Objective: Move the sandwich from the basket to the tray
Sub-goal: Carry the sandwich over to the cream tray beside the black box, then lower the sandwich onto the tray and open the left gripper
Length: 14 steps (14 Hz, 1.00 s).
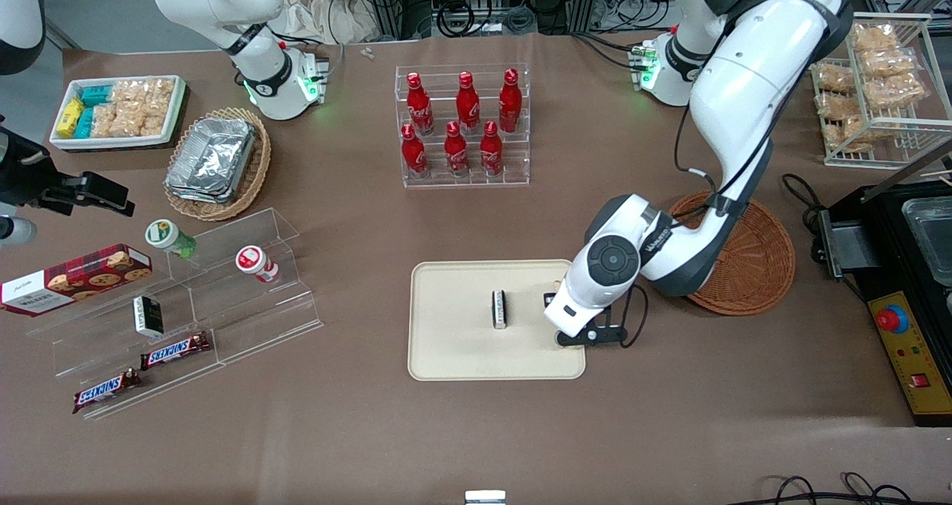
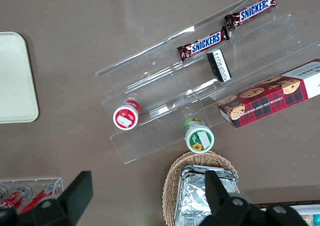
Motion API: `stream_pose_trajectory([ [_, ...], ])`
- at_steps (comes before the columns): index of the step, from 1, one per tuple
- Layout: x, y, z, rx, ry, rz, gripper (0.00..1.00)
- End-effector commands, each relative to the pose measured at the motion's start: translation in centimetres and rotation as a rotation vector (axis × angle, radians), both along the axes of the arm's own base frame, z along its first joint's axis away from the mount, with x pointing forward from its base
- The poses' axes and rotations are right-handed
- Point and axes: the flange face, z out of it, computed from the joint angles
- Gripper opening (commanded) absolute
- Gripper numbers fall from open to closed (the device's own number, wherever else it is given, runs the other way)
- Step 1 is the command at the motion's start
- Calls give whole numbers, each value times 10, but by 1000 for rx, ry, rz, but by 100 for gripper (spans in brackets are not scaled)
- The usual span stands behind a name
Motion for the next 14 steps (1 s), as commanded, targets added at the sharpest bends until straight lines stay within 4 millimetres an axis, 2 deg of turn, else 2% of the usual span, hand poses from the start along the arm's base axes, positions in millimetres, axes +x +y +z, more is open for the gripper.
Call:
stream_pose_trajectory([
  [1, 3, -21, -19, 9, -43, -4, 0],
  [2, 2, -20, -22, 22, -47, -6, 0],
  [3, 2, -20, -23, 24, -48, -8, 30],
  [4, 1, -22, -24, 25, -47, -11, 88],
  [5, 0, -25, -22, 26, -52, -17, 100],
  [7, 1, -25, -14, 24, -62, -15, 100],
  [8, 2, -24, -6, 23, -70, -11, 100],
  [9, 4, -25, 10, 22, -91, 10, 100],
  [10, 9, -20, 36, 22, -126, 52, 100],
  [12, 2, -5, 97, 97, -116, 81, 100],
  [14, -1, 29, 165, 102, -91, 162, 100],
])
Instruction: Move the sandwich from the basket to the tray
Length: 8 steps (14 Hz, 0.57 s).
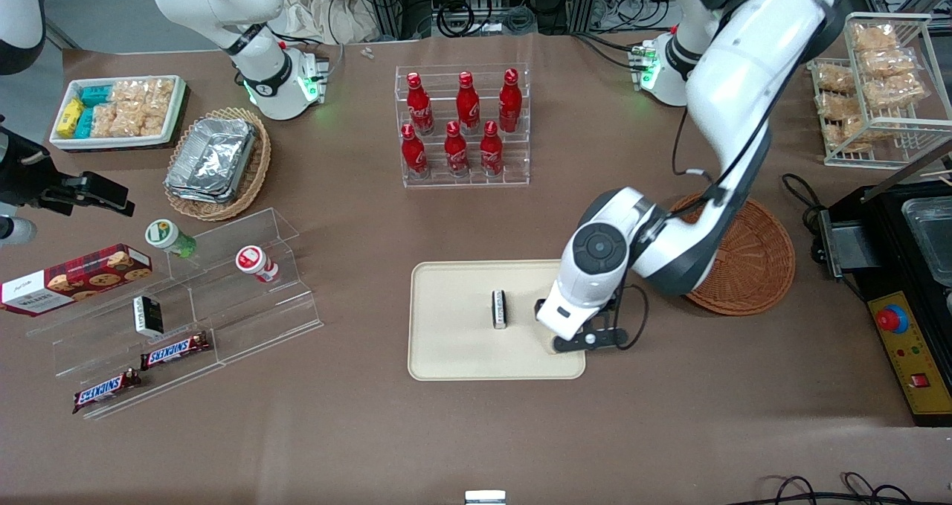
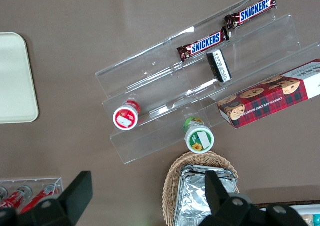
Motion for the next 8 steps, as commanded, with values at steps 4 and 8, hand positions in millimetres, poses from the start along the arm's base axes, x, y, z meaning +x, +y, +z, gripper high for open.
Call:
stream_pose_trajectory([
  [4, -19, 96, 173, -35, -15, 217, 100],
  [8, -31, 179, 218, -39, 66, 116, 100],
])
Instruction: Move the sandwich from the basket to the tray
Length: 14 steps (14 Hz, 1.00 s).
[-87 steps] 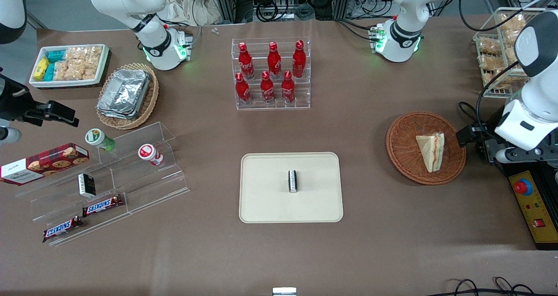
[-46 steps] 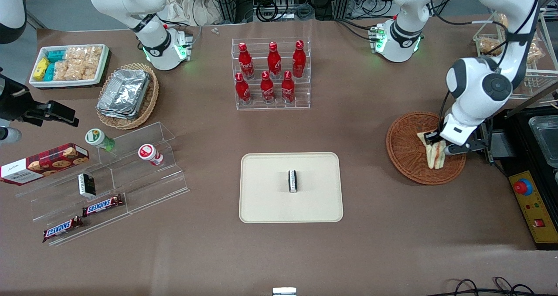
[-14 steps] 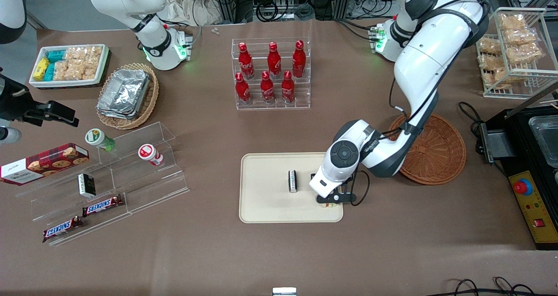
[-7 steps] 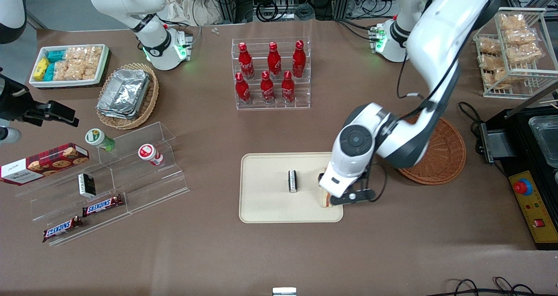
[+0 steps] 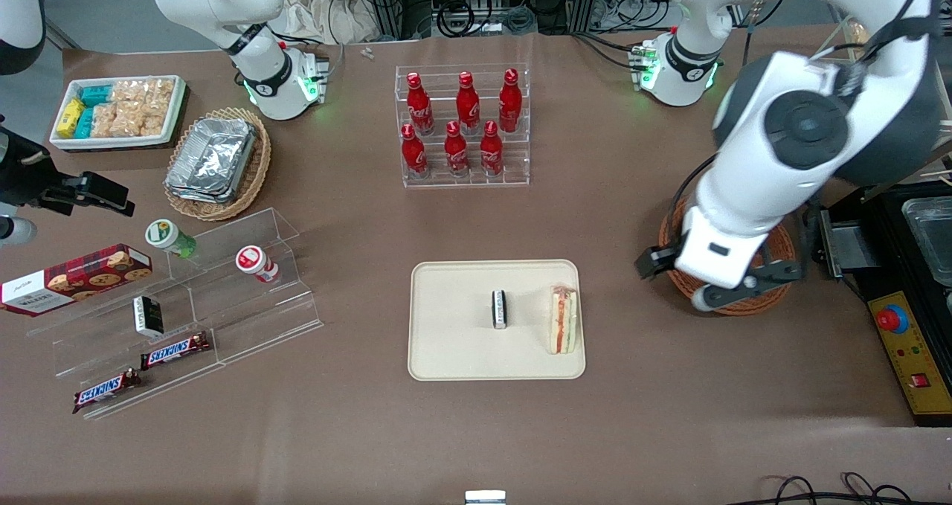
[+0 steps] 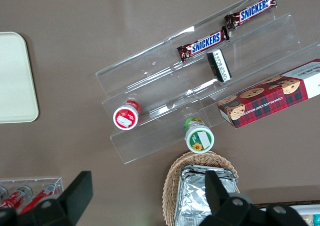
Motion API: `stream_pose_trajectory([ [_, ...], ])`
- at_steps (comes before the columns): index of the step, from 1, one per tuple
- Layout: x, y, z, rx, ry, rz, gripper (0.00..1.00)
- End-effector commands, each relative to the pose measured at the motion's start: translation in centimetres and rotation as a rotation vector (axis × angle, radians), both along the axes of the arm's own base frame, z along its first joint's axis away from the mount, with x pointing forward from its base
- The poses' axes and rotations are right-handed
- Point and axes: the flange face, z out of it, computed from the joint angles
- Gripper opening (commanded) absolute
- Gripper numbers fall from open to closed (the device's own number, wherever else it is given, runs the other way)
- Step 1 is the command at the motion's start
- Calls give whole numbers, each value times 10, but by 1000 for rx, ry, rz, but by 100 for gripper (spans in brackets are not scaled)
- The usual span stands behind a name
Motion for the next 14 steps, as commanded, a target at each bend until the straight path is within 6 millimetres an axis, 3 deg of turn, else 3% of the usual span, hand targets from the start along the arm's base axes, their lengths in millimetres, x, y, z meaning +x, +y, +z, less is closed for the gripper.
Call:
stream_pose_trajectory([
  [1, -12, 77, 17, -1, 55, -48, 100],
  [2, -20, 86, 24, -3, 74, -135, 100],
  [3, -22, 118, 23, 13, 91, -146, 100],
  [6, -39, 152, 31, -35, 77, -204, 100],
  [9, -58, 170, 27, -15, 23, -270, 100],
  [11, -45, 175, 29, -2, 22, -302, 100],
  [14, -43, 183, 37, 40, 54, -448, 100],
])
